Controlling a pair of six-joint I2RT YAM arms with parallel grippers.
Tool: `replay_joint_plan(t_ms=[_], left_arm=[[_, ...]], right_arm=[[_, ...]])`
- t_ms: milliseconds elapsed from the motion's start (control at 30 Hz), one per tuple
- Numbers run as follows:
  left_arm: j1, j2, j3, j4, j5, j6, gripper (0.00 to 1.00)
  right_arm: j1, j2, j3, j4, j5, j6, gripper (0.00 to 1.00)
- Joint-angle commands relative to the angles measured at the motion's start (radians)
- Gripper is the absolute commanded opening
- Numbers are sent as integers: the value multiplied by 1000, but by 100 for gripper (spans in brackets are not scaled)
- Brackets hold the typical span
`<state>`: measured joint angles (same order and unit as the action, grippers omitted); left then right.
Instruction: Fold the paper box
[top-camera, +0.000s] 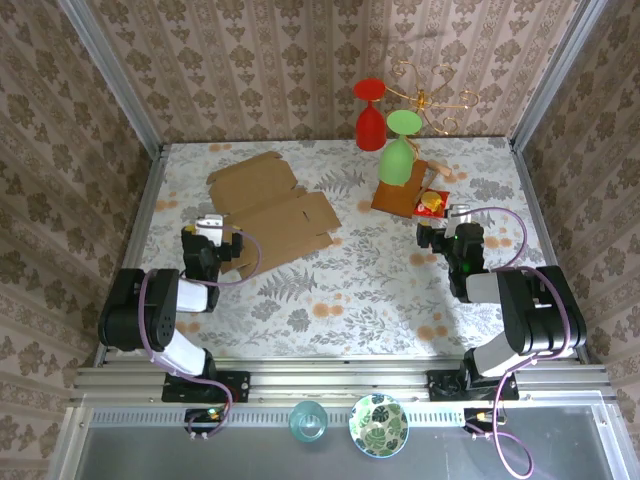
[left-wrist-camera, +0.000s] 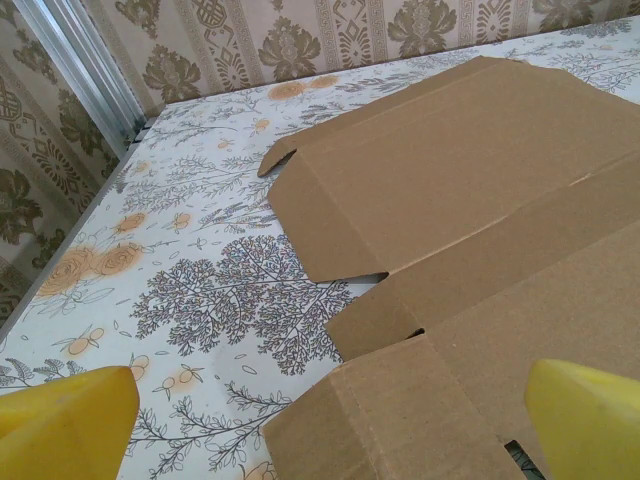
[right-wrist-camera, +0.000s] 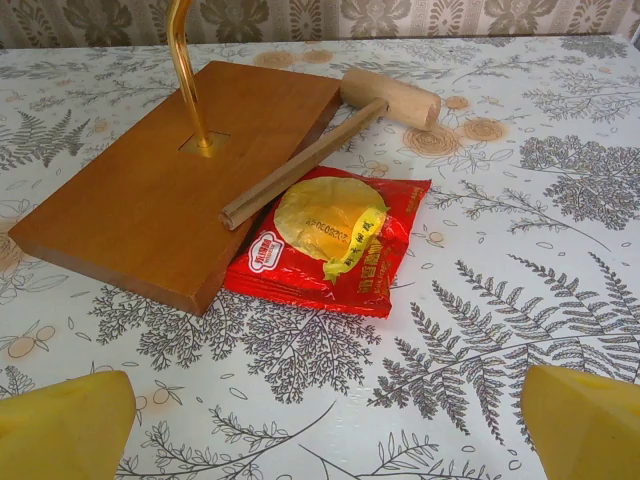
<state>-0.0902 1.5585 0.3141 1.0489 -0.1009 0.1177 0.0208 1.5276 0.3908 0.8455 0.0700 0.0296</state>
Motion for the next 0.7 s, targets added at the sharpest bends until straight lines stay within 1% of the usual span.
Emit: replay_joint_plan(t_ms=[0,467,667], left_arm=[[1,4,-8,38,12,17,100],[1,4,-8,39,13,16,100],[1,4,-3,30,-16,4,100]], right_arm=[[-5,4,20,4,-10,3,100],[-5,4,19,6,-11,3,100],[-5,4,19,3,-10,2,100]])
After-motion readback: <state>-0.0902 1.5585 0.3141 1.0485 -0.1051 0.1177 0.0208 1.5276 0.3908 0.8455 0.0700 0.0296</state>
